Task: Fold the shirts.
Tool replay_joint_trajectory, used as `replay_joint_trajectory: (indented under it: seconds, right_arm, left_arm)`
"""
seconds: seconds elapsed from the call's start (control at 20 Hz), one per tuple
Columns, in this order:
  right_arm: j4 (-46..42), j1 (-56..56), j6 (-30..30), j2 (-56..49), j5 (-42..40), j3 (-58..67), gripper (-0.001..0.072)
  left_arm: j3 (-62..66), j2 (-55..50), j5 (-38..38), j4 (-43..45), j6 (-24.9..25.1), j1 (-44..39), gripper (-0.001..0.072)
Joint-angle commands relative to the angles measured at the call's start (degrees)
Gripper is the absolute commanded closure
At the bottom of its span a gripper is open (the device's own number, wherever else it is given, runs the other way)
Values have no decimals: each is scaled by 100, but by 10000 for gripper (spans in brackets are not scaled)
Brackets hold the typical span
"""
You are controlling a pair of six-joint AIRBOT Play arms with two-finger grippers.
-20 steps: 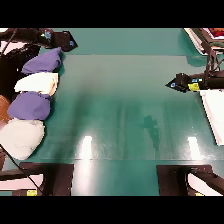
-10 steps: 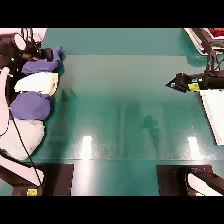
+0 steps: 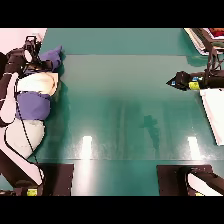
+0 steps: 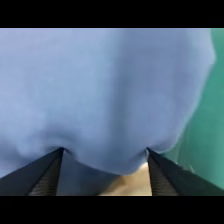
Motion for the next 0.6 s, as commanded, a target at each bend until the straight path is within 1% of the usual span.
replay_joint_trajectory:
  seconds: [0.0,0.05,0.1,0.15,0.2,0.35,0.45,0.55]
  right_arm:
    - [2,7,2,2,-13,7,693]
    - [2,7,2,2,-13,7,693]
    - [2,7,2,2,-13,7,693]
    - [4,7,2,2,-9,7,693]
    - [4,7,2,2,-9,7,693]
    - [9,7,2,4,-46,7,693]
    - [2,4,2,2,-151,76,693]
    - [4,-90,2,4,-356,352,693]
  left_arm:
    - [7,-109,400,26,37,22,97]
    - [11,-109,457,26,37,22,261]
    - [37,-109,461,24,35,22,483]
    - [52,-107,439,2,35,22,652]
    - [109,-107,326,2,35,22,682]
    - [455,90,-79,-92,-15,22,684]
    - [785,463,-103,-227,-15,-2,684]
    - [1213,1082,-190,-247,2,-173,684]
